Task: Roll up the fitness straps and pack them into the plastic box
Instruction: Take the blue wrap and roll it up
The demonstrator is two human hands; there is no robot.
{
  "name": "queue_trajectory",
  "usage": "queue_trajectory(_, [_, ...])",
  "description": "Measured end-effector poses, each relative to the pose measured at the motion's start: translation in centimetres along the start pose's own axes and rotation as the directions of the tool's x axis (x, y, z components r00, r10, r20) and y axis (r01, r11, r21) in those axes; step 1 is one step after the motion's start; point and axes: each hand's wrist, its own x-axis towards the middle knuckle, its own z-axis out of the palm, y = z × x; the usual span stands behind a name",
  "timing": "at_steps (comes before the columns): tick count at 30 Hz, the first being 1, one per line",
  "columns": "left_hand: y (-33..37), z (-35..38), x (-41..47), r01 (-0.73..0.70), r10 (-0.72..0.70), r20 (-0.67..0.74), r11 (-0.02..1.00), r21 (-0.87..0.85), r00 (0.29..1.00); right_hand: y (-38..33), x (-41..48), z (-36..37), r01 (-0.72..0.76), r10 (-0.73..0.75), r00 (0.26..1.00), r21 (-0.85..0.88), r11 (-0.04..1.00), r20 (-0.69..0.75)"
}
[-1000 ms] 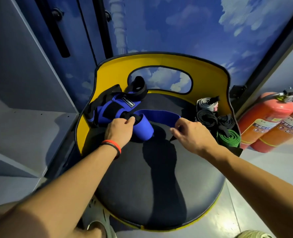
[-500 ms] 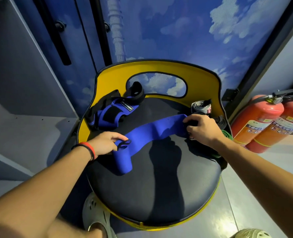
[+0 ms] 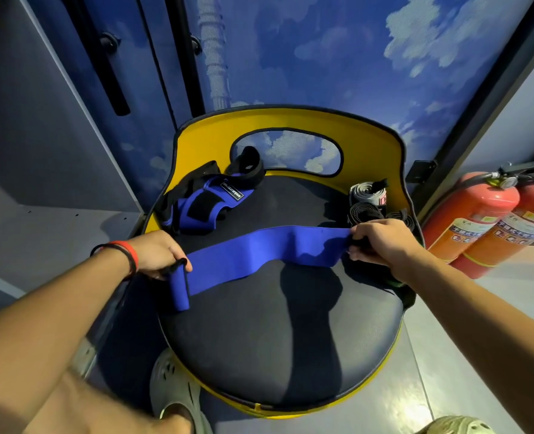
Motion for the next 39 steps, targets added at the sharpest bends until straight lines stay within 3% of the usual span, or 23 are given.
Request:
queue_trajectory(3, [-0.2,0.1,0.3,-0.018,0.004,-0.068,0.979,-0.204,0.998,0.5,0.3,-0.1,0.014,-0.015,0.999,0.017,1.0,0.046])
queue_trajectory(6, [-0.3,0.2,0.3,-0.018,0.012,-0.026,0.967,-0.252,1.0,1.1,1.0,-0.3,0.077,-0.083,0.992,0.061,0.995,0.096])
queue_trajectory(9, [-0.6,0.8,0.7,-0.038,0.055,0.067,0.972,-0.233,0.996,2.4,1.7,-0.1,0.365,-0.355,0.93,-0.123,0.923,0.095])
queue_trajectory(12, [-0.1,1.7,0.7,-0.092,0.119,0.164,0.982,-0.164,0.979,3.4,1.8,0.0,0.639,-0.678,0.731,-0.422,0.643,0.073])
queue_trajectory(14, [0.7,2.6,0.3,-0.15,0.162,0.246,0.986,-0.066,0.956,3.7,1.1,0.3,0.712,-0.825,0.537,-0.619,0.333,0.174])
queue_trajectory(16, [1.6,3.9,-0.2,-0.207,0.192,0.33,0.978,0.011,0.924,4.5,0.2,0.9,0.749,-0.868,0.35,-0.661,0.034,0.352])
queue_trajectory(18, [2.5,5.1,-0.7,-0.263,0.23,0.39,0.964,0.034,0.892,5.6,-0.3,1.7,0.766,-0.849,0.254,-0.633,-0.115,0.463])
queue_trajectory(23, [4.5,7.1,-1.3,-0.422,0.346,0.419,0.901,0.102,0.839,7.5,0.1,2.7,0.764,-0.802,0.281,-0.629,-0.147,0.528])
queue_trajectory(26, [4.5,7.3,-1.6,-0.368,0.281,0.528,0.928,0.065,0.802,7.8,0.4,2.5,0.76,-0.808,0.292,-0.637,-0.13,0.512])
queue_trajectory(28, [4.5,6.6,-0.8,-0.323,0.27,0.511,0.946,0.016,0.816,8.0,0.6,2.1,0.752,-0.798,0.285,-0.64,-0.157,0.531])
queue_trajectory(29, [4.7,6.0,-0.3,-0.34,0.305,0.427,0.94,0.007,0.851,8.0,0.7,1.8,0.751,-0.783,0.282,-0.636,-0.179,0.554])
queue_trajectory(31, [5.0,4.6,0.9,-0.393,0.388,0.086,0.918,0.048,0.918,8.2,0.8,1.5,0.746,-0.744,0.299,-0.633,-0.209,0.598])
queue_trajectory(32, [5.2,3.8,1.3,-0.41,0.424,-0.134,0.904,0.119,0.896,8.3,0.9,1.5,0.743,-0.729,0.309,-0.633,-0.216,0.611])
queue_trajectory(34, [5.8,2.7,2.3,-0.396,0.477,-0.478,0.879,0.266,0.737,8.6,1.0,1.6,0.748,-0.711,0.332,-0.633,-0.202,0.619])
queue_trajectory(35, [6.0,2.3,2.9,-0.351,0.46,-0.549,0.888,0.298,0.698,8.8,1.0,1.7,0.754,-0.701,0.351,-0.631,-0.182,0.621])
queue_trajectory(36, [6.0,2.0,3.7,-0.295,0.396,-0.564,0.918,0.267,0.724,8.9,1.0,1.9,0.758,-0.686,0.371,-0.631,-0.166,0.626])
queue_trajectory(39, [6.2,1.4,5.8,-0.142,0.044,-0.469,0.974,-0.176,0.882,9.1,0.9,2.5,0.758,-0.631,0.422,-0.635,-0.148,0.651])
